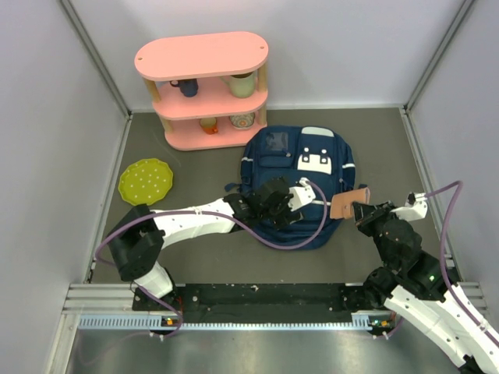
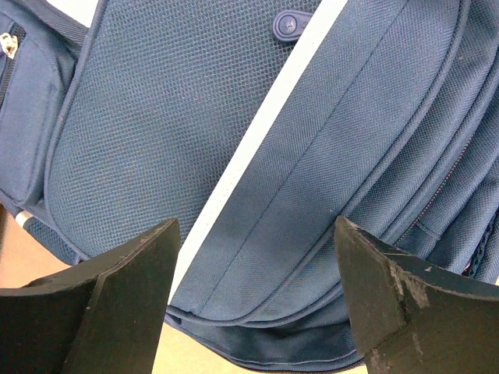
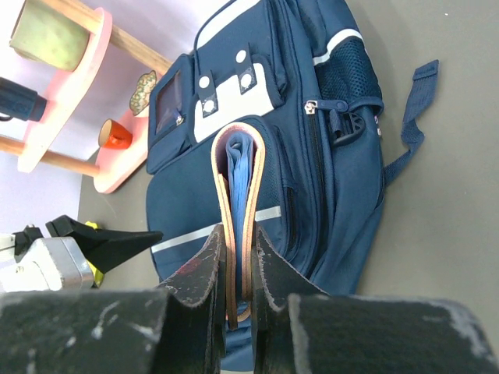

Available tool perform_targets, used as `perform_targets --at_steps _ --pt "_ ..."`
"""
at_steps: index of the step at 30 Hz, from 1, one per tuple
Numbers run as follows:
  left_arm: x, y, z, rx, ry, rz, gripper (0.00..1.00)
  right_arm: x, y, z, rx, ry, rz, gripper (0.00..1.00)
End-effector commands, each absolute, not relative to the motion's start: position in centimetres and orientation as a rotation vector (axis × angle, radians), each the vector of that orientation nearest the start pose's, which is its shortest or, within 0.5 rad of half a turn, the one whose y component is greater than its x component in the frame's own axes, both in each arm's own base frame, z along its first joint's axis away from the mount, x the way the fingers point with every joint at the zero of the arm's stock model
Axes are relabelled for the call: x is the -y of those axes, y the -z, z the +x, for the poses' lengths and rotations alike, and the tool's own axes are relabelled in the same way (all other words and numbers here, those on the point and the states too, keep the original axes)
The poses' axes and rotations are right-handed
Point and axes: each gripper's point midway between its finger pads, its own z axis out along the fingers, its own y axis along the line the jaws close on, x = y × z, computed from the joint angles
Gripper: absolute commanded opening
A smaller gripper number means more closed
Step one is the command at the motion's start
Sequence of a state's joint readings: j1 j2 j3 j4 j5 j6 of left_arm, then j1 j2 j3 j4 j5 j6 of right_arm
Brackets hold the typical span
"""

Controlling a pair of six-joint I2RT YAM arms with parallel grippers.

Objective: Pack the student bag
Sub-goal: Place the personal item in the student bag.

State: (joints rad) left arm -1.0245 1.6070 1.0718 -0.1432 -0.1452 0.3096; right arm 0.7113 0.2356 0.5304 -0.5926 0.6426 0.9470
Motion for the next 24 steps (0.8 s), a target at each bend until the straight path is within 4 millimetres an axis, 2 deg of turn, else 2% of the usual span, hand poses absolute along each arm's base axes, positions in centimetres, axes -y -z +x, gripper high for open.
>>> perform_targets --at_steps 1,4,8,15,18,22,23,24 --pt "36.4 -13.0 26.0 -1.778 0.257 1.328 0.84 -6.9 -22.3 20.2 -1.684 -0.608 0.666 0.02" --pt "36.4 -13.3 25.6 -1.772 0.281 1.338 0.84 -7.0 -22.3 20.1 -1.685 -0.609 0.665 0.02" --pt "36.4 -12.7 25.5 -1.786 0.269 1.354 0.85 -6.9 -22.2 20.2 -1.685 -0.607 0.666 0.03" --pt "36.7 -11.9 26.3 -1.809 0.213 1.35 0.81 -6.9 -22.3 20.2 -1.684 -0.608 0.666 0.03" --pt "36.9 -11.5 26.7 -1.821 0.188 1.335 0.72 -6.9 -22.3 20.2 -1.682 -0.607 0.666 0.03" --pt "36.8 -12.3 27.6 -1.808 0.152 1.288 0.59 -6.9 -22.3 20.2 -1.682 -0.607 0.666 0.03" --pt "36.8 -12.5 27.8 -1.804 0.145 1.274 0.5 -6.9 -22.3 20.1 -1.684 -0.607 0.665 0.03" --pt "36.8 -12.8 27.9 -1.797 0.142 1.266 0.47 -6.9 -22.3 20.1 -1.686 -0.604 0.663 0.03"
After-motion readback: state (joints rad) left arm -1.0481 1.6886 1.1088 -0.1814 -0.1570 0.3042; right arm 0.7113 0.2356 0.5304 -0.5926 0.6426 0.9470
